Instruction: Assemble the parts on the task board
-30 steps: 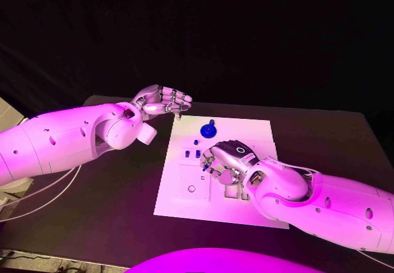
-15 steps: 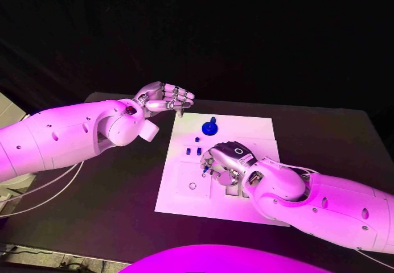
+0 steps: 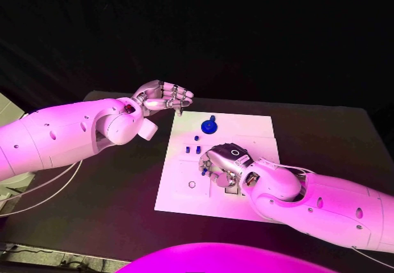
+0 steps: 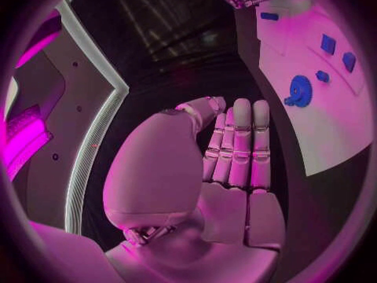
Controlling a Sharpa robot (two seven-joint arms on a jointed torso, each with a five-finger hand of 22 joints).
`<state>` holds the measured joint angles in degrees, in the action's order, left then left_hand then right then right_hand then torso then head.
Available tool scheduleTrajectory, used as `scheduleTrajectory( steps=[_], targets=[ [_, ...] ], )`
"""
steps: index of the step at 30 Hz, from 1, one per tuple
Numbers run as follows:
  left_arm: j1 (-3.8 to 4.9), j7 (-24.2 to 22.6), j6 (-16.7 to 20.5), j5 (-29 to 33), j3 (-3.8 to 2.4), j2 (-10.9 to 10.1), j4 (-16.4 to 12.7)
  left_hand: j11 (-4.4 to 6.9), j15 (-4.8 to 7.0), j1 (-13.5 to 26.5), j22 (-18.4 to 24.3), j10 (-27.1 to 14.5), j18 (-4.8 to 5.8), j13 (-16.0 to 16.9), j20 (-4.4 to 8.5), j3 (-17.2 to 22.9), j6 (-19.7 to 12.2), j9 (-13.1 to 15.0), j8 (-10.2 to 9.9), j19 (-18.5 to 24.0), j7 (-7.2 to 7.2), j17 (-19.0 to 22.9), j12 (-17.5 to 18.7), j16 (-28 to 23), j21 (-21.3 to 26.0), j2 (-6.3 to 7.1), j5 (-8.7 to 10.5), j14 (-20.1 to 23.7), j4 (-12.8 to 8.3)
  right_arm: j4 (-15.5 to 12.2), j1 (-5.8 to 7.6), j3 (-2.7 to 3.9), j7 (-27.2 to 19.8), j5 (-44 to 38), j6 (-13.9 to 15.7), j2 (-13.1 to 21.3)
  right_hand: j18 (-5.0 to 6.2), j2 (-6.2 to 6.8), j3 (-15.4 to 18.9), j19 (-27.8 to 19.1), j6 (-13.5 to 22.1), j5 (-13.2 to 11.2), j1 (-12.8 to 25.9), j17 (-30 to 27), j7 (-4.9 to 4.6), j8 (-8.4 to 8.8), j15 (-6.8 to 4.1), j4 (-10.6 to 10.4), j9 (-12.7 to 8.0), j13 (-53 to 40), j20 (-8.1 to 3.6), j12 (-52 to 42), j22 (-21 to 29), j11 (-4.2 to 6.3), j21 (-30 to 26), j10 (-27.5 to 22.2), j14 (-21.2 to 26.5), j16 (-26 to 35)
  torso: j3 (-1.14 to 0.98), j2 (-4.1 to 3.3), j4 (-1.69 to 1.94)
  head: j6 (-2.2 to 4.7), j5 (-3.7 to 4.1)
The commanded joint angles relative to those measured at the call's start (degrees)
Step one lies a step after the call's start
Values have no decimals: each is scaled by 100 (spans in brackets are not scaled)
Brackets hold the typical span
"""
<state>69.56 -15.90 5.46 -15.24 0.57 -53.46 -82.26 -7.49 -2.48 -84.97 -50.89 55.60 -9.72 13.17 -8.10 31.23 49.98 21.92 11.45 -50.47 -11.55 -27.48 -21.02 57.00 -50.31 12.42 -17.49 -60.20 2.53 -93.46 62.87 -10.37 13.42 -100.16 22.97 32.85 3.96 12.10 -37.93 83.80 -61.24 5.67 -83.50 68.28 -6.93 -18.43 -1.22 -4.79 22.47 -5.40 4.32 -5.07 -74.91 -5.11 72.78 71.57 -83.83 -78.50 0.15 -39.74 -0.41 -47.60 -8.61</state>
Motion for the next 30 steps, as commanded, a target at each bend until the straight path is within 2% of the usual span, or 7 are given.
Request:
scheduleTrajectory(
  steps=[1, 11, 24, 28, 30],
  targets=[
    [4, -7, -101, 47, -5, 2, -15, -19, -47, 41, -4, -41, -78, -5, 3, -12, -42, -5, -34, 47, -6, -2, -8, -20, -20, -19, -18, 6, -17, -2, -12, -1, 17, -143, -116, -10, -47, -51, 7, 53, -13, 9, 19, -5, -4, -19, -35, 29, 5, -2, -5, -6, -681, 212, -25, 272, -229, 35, -1, 0, 0, -25, -12],
    [4, 23, -133, 47, -4, -8, -8, -19, -47, 41, -4, -41, -78, -5, 3, -12, -42, -5, -34, 47, -6, -2, -8, -20, -20, -19, -18, 6, -17, 6, -21, -1, 76, -263, -208, -24, -47, -51, 7, 53, -13, 9, 19, -5, -4, -19, -35, 29, 5, -2, -5, -6, -681, 212, -25, 272, -229, 35, -1, 4, -2, -50, -21],
    [5, 44, -168, 47, -4, -16, -12, -20, -49, 48, -3, -44, -79, -8, 0, -13, -40, -5, -32, 51, -7, -4, -11, -23, -17, -25, -18, 8, -18, 21, -24, -13, 207, -564, -433, -112, -42, -49, 1, 45, -11, 9, 37, -20, -6, -13, -34, 43, 9, 3, -4, 8, -672, 210, -49, 273, -226, 41, 2, -1, 5, -38, -11],
    [5, 47, -168, 47, -4, -17, -12, -20, -49, 48, -3, -44, -79, -8, 0, -13, -40, -5, -32, 51, -7, -4, -11, -23, -17, -25, -18, 8, -18, 43, -25, -31, 109, -523, -479, -151, -28, -10, 21, 10, 80, 1, 177, -35, -52, 64, 12, 62, 8, 45, 17, 116, -638, 160, -143, 170, -221, 40, 5, 3, 3, -38, -13],
    [5, 51, -169, 47, -4, -16, -12, -20, -49, 48, -3, -44, -79, -8, 0, -13, -40, -5, -32, 51, -7, -4, -11, -23, -17, -25, -18, 8, -18, 51, -25, -39, 63, -484, -499, -161, -14, 76, 88, -24, 201, 72, 327, -48, -88, 161, 61, 36, -18, 83, 46, 155, -601, 113, -235, 51, -216, 39, 6, 5, 5, -39, -15]
  ],
)
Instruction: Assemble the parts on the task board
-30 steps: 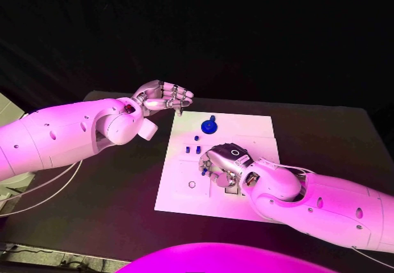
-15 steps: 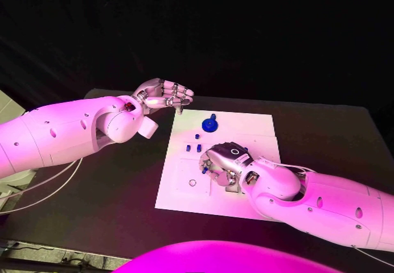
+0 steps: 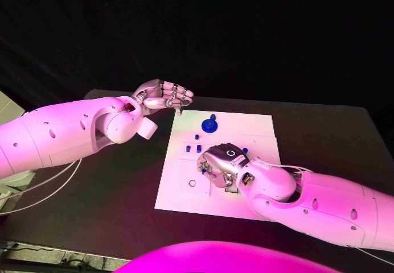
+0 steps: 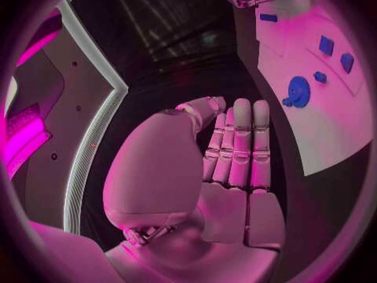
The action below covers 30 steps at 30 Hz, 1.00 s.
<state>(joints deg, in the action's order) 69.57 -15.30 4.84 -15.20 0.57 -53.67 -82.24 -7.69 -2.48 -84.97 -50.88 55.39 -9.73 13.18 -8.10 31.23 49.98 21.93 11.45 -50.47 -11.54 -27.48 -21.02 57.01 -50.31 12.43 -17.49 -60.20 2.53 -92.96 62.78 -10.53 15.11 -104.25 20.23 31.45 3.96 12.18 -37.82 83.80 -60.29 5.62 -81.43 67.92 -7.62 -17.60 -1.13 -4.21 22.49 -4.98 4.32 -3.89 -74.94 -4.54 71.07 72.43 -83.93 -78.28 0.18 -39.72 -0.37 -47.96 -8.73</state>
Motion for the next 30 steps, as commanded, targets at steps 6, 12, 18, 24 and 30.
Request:
scheduleTrajectory(
  steps=[6, 12, 18, 24, 30],
  targets=[
    [4, 4, -118, 43, -5, 2, -12, 0, -51, 54, -3, -24, -79, -12, -4, -14, -35, -7, -28, 56, -7, -6, -16, -26, -13, -34, -18, 12, -20, 26, -16, -36, -125, -41, -121, -9, 30, 230, 201, -98, 291, 124, 321, -54, -5, 252, 74, -61, -72, 98, 89, 34, -498, 17, -298, -286, -188, 23, 4, 7, -5, -4, 5],
    [4, 27, -148, 43, -5, -1, -7, 0, -51, 56, -2, -24, -80, -13, -5, -15, -34, -7, -27, 57, -7, -6, -18, -27, -12, -36, -17, 13, -20, 20, -15, -39, -87, -49, 183, 40, 135, 316, 337, -325, 464, 119, 329, -375, -45, 456, 175, -16, -126, 127, 178, 6, -225, -102, -926, -933, -63, 180, -2, 9, -3, 12, 4],
    [4, 50, -179, 43, -5, -3, -2, 0, -51, 56, -2, -24, -80, -13, -5, -15, -33, -7, -26, 58, -7, -6, -19, -29, -11, -37, -17, 15, -22, -106, -13, -39, -77, -50, 415, 165, 168, 305, 486, -386, 539, 138, 276, -505, -39, 551, 210, 15, -152, 123, 214, -35, -139, -147, -1124, -1202, -9, 235, -2, 6, -3, 34, 9],
    [4, 68, -205, 43, -4, -9, 14, 0, -52, 57, -1, -25, -80, -14, -6, -15, -32, -7, -25, 61, -7, -7, -21, -31, -9, -38, -16, 18, -24, -430, 61, -8, -69, 32, 610, 472, 173, 308, 605, -392, 551, 150, 258, -538, -20, 587, 222, 16, -161, 116, 228, -75, -121, -160, -1166, -1301, 3, 243, -1, 10, -11, 67, 33],
    [3, 71, -218, 43, -4, -17, 15, 0, -52, 57, -1, -25, -80, -14, -6, -15, -32, -7, -25, 61, -7, -7, -21, -31, -9, -38, -16, 18, -24, -797, 306, 81, -115, 547, 550, 1005, 158, 275, 684, -343, 533, 162, 230, -466, -7, 609, 213, 3, -167, 96, 228, -181, -165, -145, -1069, -1263, -31, 187, 5, 12, -8, 107, 91]
  ],
)
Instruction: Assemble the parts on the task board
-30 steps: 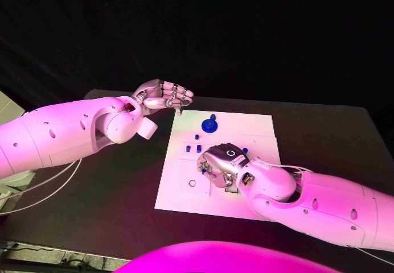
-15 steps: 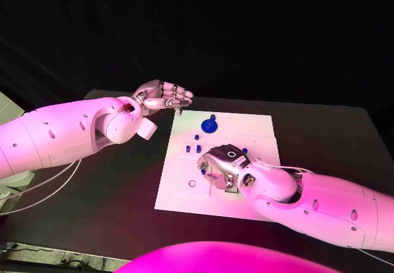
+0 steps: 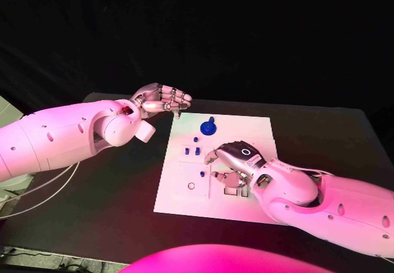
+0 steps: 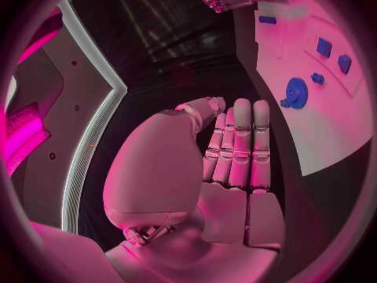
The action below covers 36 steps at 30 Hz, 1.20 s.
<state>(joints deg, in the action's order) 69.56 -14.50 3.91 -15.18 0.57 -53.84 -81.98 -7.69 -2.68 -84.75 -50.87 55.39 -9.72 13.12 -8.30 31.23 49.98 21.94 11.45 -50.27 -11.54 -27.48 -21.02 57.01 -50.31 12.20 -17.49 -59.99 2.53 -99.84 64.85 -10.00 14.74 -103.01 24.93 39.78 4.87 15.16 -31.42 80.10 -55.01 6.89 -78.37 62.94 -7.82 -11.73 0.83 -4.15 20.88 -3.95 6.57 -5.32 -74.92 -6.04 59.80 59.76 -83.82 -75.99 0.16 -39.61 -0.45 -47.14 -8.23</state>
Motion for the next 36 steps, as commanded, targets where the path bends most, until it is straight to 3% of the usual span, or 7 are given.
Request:
scheduleTrajectory(
  steps=[1, 7, 9, 13, 16, 28, 36],
  targets=[
    [4, -11, -126, 41, -4, -3, -12, 0, -31, 34, -2, -25, -80, -8, 14, -15, -33, -7, -25, 41, -7, -7, -21, -31, -9, -16, -16, -2, -24, -153, 169, 41, -99, 519, 15, 285, 55, -36, 52, 61, 0, 42, -91, 82, 9, 33, 9, -5, -9, -13, -3, -84, -200, 13, 131, 35, -66, -77, 7, 2, -1, 27, 46],
    [4, -16, -123, 41, -4, -17, -15, 0, -31, 34, -2, -25, -80, -8, 14, -15, -33, -7, -25, 41, -7, -7, -21, -31, -9, -16, -16, -2, -24, -136, 524, 82, -332, 757, -415, 780, 18, -5, 141, 151, 19, 52, -54, 243, -54, 81, -3, -44, -24, -5, -17, -161, -290, 27, 327, 16, -133, -186, 15, 14, -34, 75, 95],
    [4, -18, -121, 41, -3, -17, -13, 0, -31, 34, -2, -25, -80, -8, 14, -15, -33, -7, -25, 41, -7, -7, -21, -31, -9, -16, -16, -2, -24, -46, 599, 88, -399, 747, -539, 878, 16, 12, 446, 160, 42, 244, -33, 239, 79, 137, 12, -119, -37, 3, -19, -231, -290, 16, 313, -83, -139, -204, 15, 22, -48, 79, 89],
    [4, -21, -124, 41, -3, -14, -18, 0, -31, 34, -2, -25, -80, -8, 14, -15, -33, -7, -25, 41, -7, -7, -21, -31, -9, -16, -16, -2, -24, 162, 682, 93, -444, 673, -800, 976, 28, -192, 1484, 155, 57, 336, -387, 183, 93, 298, 25, -391, -92, 6, 5, -448, -257, -7, 198, -369, -119, -215, 9, 21, -52, 88, 88],
    [4, -19, -127, 41, -3, -15, -18, 0, -31, 34, -2, -25, -80, -8, 14, -15, -33, -7, -25, 41, -7, -7, -21, -31, -9, -16, -16, -2, -24, 287, 697, 90, -447, 627, -906, 966, 33, -277, 1825, 164, 37, 346, -604, 157, 122, 357, 33, -560, -117, 10, 11, -534, -245, -15, 156, -469, -113, -215, 9, 18, -48, 89, 94],
    [4, -5, -116, 41, -2, -32, -22, 0, -31, 34, -2, -25, -80, -8, 14, -15, -33, -7, -25, 41, -7, -7, -21, -31, -9, -16, -16, -2, -24, 593, 653, 57, -487, 583, -932, 741, 14, -329, 1937, 221, -13, 356, -801, 120, 124, 392, 12, -678, -136, -1, -4, -676, -299, 13, 266, -374, -101, -201, 14, 13, -49, 78, 89],
    [4, -3, -120, 41, -2, -30, -29, 1, -32, 37, -1, -24, -82, -12, 10, -17, -25, -8, -19, 48, -5, -10, -32, -36, -4, -26, -15, 6, -33, 755, 601, 36, -488, 577, -942, 515, -11, -407, 1660, 288, -102, 323, -934, 150, 111, 430, -45, -812, -163, 12, -45, -782, -372, 71, 403, -62, -119, -223, 14, 12, -41, 60, 88]
  ],
)
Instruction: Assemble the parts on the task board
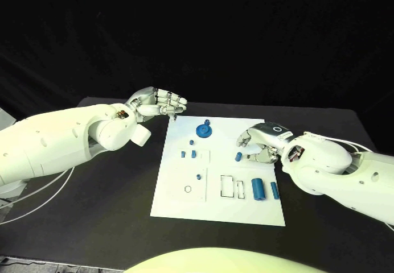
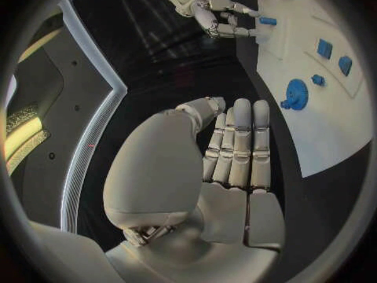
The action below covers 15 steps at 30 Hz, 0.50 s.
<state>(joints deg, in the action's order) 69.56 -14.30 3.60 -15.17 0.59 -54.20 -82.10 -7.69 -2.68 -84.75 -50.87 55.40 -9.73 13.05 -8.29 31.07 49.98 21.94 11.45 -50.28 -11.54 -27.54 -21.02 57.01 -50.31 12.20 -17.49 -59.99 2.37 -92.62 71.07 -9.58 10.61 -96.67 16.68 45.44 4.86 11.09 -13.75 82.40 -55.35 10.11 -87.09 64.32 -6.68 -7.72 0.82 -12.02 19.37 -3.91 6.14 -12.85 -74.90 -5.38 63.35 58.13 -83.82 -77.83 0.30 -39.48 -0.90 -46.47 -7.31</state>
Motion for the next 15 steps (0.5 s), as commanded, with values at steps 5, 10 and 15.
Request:
scheduleTrajectory(
  steps=[5, 10, 15],
  targets=[
    [3, -21, -88, 39, -4, 3, -22, 1, -32, 37, -1, -24, -82, -5, 10, -1, -24, -8, -18, 49, -5, -5, -32, -36, -4, -26, -15, 6, -17, 100, -48, -19, -80, -43, -231, -143, -33, 50, -452, 102, -148, -12, -82, 24, -18, 44, -83, -157, -19, 18, -41, 46, -443, 56, 171, 367, -131, -54, 3, 7, -1, -23, -9],
    [4, -22, -89, 39, -4, -1, -26, 1, -32, 37, -1, -24, -82, -5, 10, -1, -24, -8, -18, 49, -5, -5, -32, -36, -4, -26, -15, 6, -17, 143, -65, -28, -71, -40, -354, -190, -41, 132, -718, 117, -246, -30, -58, 32, -51, 23, -107, -236, 1, 18, -69, 156, -475, 87, 209, 535, -137, -66, 3, 10, -5, -36, -17],
    [4, -22, -91, 39, -4, -3, -28, 1, -32, 37, -1, -24, -82, -5, 10, -1, -24, -8, -18, 49, -5, -5, -32, -36, -4, -26, -15, 6, -17, 165, -86, -36, -65, -40, -414, -230, -42, 146, -753, 120, -260, -33, -48, 24, -57, 19, -109, -246, 5, 17, -72, 176, -480, 89, 216, 555, -137, -63, 0, 9, -7, -40, -22]
  ],
)
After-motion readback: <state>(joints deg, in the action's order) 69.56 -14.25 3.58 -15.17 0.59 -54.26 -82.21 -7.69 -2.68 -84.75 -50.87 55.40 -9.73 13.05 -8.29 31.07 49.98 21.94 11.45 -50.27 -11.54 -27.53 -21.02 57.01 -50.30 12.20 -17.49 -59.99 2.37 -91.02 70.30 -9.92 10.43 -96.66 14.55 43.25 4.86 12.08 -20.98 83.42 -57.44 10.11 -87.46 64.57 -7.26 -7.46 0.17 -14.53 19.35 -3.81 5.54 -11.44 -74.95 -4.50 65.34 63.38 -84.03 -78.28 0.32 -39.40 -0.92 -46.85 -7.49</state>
